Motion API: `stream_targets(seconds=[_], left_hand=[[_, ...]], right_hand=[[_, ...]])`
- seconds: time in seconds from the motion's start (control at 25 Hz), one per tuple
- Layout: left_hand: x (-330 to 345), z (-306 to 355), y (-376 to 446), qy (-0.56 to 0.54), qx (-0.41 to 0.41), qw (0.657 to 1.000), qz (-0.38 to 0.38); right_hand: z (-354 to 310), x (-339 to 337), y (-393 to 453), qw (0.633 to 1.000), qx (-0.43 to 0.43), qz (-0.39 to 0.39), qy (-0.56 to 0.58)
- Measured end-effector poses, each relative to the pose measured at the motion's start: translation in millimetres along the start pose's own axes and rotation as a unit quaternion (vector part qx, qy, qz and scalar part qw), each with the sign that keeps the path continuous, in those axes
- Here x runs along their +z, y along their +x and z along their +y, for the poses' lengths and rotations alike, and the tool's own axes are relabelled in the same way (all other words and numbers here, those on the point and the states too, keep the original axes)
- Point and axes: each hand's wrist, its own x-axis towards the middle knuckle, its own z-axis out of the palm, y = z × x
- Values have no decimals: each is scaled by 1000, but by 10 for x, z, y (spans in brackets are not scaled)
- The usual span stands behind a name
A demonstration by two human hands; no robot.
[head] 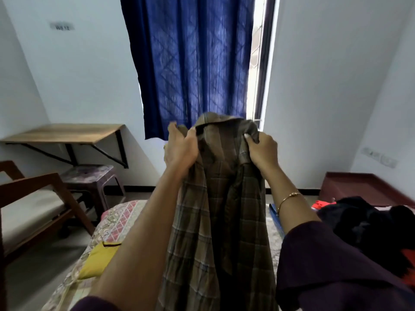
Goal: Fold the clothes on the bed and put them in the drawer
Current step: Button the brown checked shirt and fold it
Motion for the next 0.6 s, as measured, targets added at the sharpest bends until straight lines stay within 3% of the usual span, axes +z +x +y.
stream_targets(seconds=[0.16,0.32,0.48,0.6], left_hand=[[764,-1562,418,-79,-153,985,16],[1312,-2912,675,-134,-245,960,-28],[1730,-3793,857,-136,-258,953,-79],[2088,-4192,1156,-104,-258,958,-64]], right_hand=[[1366,1027,126,985,117,-126,-4],[2568,1825,133,950,230,-209,14],[3377,2359,108,922,305,-232,49],[3747,2716,241,925,314,-204,64]])
